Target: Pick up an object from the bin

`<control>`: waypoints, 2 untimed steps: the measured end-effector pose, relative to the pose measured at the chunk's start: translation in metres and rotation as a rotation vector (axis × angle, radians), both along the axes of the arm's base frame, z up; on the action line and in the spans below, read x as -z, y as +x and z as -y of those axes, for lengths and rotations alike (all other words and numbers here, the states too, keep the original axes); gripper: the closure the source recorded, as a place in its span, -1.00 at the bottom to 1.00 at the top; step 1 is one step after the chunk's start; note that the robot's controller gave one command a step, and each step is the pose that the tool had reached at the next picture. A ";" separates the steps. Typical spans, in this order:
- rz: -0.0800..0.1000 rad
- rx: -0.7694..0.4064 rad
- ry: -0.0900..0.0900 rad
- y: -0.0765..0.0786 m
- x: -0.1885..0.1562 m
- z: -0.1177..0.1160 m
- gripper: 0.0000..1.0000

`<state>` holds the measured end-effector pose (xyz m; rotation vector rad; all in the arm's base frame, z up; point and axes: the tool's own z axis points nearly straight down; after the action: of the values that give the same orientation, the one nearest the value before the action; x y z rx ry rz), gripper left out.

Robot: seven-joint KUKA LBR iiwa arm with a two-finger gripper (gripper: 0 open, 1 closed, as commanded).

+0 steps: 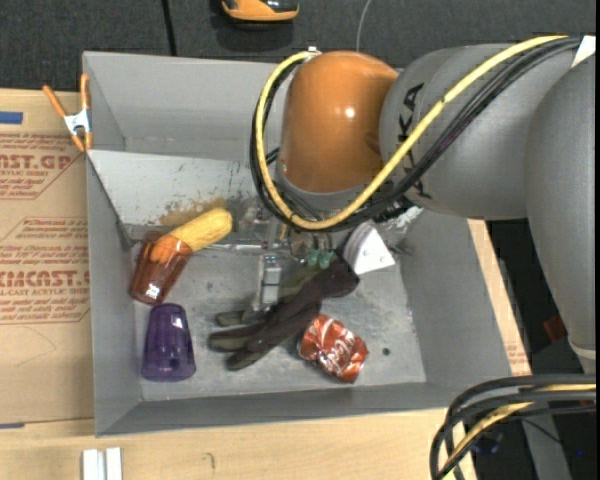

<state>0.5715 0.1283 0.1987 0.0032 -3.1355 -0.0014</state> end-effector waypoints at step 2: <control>0.015 0.031 0.003 -0.014 0.039 0.022 -1.00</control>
Offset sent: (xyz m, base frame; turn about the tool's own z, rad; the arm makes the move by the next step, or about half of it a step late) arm -0.0352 -0.0508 -0.0957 0.0715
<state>0.5577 0.1068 0.1599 -0.0448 -3.1498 -0.0056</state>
